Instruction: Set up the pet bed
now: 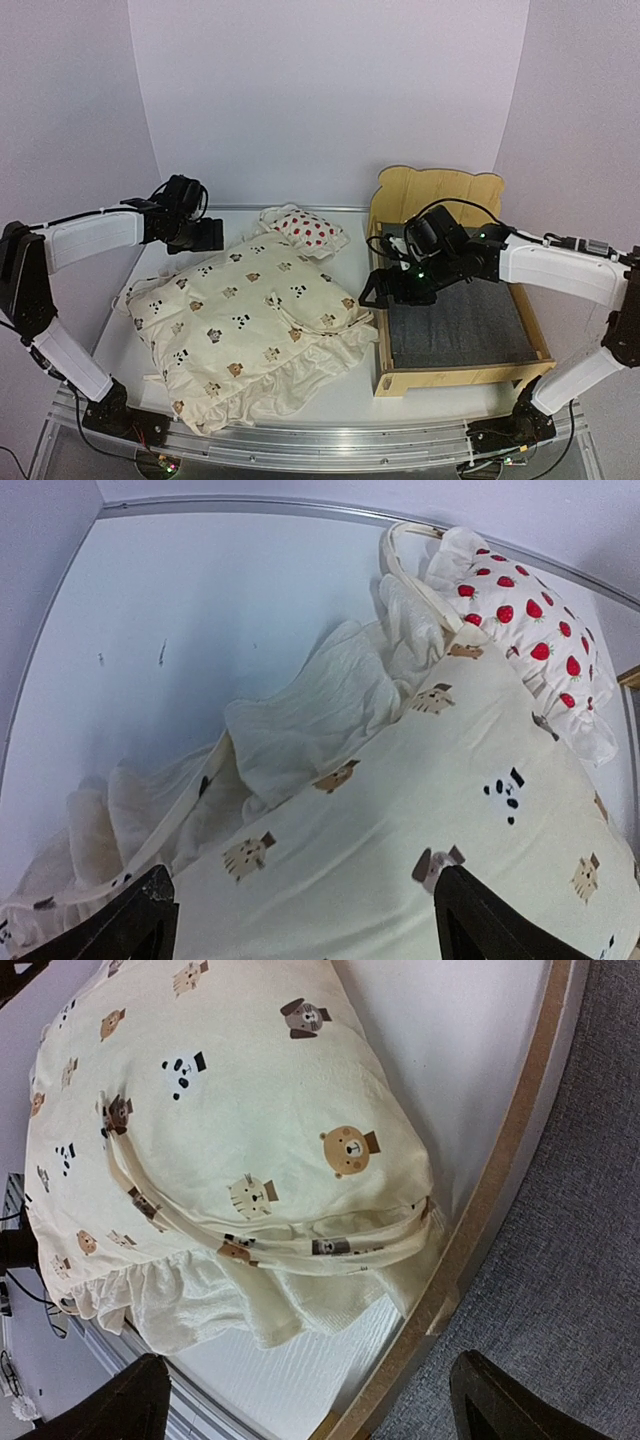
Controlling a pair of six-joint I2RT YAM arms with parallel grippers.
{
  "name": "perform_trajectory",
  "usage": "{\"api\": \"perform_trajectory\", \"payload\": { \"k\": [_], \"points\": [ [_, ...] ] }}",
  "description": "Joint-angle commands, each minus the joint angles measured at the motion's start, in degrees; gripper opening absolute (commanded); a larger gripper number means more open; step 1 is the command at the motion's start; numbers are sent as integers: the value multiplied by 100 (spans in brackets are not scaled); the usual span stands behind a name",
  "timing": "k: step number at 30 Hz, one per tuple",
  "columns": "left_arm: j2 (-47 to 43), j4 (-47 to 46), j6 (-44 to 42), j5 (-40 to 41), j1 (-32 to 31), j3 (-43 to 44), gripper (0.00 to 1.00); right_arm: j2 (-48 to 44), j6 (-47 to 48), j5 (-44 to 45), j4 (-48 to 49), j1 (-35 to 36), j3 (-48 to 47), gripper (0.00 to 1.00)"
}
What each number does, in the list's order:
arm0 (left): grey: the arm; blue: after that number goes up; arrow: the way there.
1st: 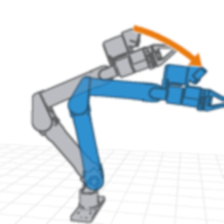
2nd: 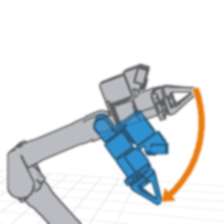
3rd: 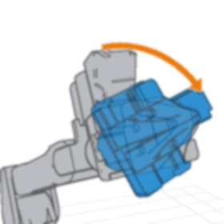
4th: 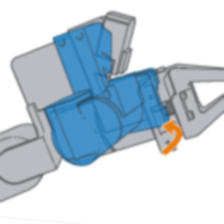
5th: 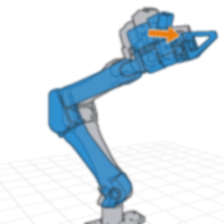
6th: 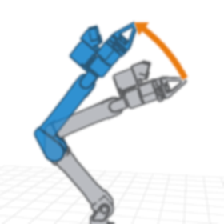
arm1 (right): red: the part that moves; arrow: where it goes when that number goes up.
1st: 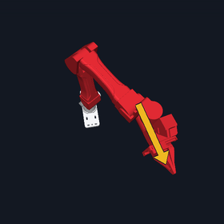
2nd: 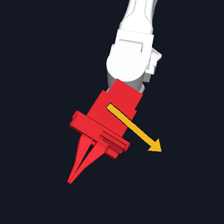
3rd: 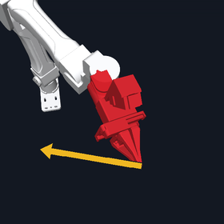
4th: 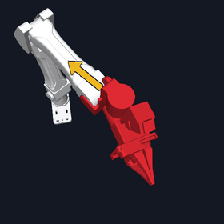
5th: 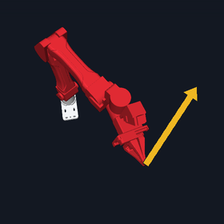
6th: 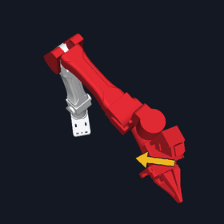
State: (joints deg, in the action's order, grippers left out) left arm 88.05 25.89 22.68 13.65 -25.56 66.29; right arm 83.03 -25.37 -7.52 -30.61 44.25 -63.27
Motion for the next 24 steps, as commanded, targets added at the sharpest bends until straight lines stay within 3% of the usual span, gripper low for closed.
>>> {"api": "perform_trajectory", "payload": {
  "k": [1, 6, 14, 19, 24],
  "points": [
    [543, -352, -691, -808, 415, 551, 91, -372, -273, 345, -7, 39, 144, 98],
    [1451, -323, -1161, -1583, 785, 1123, 93, -149, -453, 392, -6, 167, -34, 98],
    [2739, 64, -1657, -2090, 865, 1983, 92, 483, -586, 180, 11, 494, -459, 98],
    [2660, 285, -1624, -2366, 866, 1843, 87, 1051, -678, 72, 142, 862, -809, 98],
    [2357, 556, -1367, -2032, 867, 1510, 84, 1629, -1170, 14, 825, 1175, -964, 98]
  ]
}}
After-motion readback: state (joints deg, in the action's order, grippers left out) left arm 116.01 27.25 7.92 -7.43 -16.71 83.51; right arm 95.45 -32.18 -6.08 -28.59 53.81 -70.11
